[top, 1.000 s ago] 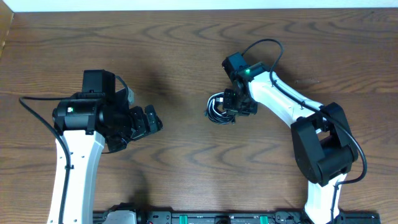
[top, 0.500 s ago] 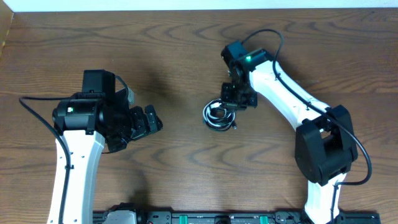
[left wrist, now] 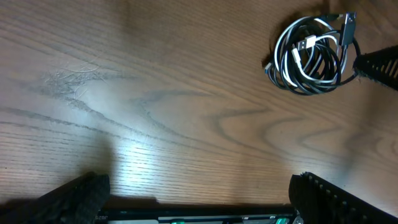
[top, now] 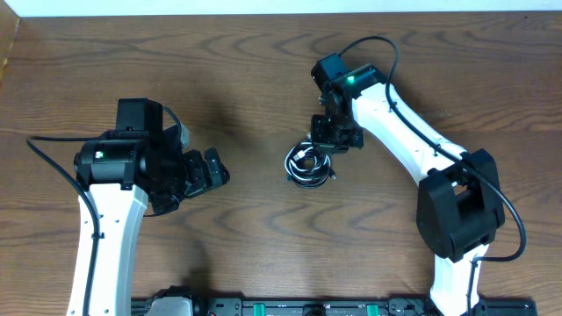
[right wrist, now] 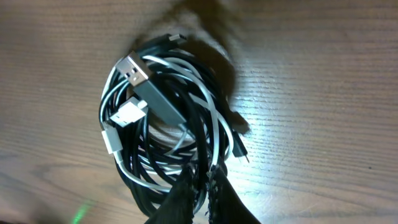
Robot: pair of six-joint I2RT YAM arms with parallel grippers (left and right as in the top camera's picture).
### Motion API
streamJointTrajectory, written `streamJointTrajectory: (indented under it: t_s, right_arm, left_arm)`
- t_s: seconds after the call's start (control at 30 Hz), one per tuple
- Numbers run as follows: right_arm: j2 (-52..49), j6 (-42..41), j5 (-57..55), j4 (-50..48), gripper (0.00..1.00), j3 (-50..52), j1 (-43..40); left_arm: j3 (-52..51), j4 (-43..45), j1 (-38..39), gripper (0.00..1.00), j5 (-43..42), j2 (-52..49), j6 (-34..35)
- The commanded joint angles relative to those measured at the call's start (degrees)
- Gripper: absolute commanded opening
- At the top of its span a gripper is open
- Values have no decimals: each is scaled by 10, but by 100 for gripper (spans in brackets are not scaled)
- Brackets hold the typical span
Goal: Untangle cables
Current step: 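Lower the right gripper into the coil and pinch a black cable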
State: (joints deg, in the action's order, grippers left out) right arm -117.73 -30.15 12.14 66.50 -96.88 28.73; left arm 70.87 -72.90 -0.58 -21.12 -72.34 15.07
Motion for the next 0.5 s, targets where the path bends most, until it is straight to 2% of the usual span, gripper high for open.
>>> streamJointTrajectory:
  t_s: [0.0,0.07,0.13,0.17,0.3,0.47]
  right_arm:
    - [1,20,-2,11,10,-8,7]
    - [1,19,-8,12,25,-3,15]
    - [1,18,-33,9,48,8,27]
    - [1,13,-50,6,51,15,33]
    - [1,-20,-108,0,45,40,48]
    - [1,-21,-111,1,40,43,49]
  left_arm:
    - [7,2,2,98,-3,-4,3]
    - [7,1,2,98,-3,-4,2]
    - [7,1,2,98,-3,-4,3]
    - [7,1,2,98,-3,-4,3]
    - [7,1,2,98,-3,-4,2]
    - [7,1,2,98,-3,-4,3]
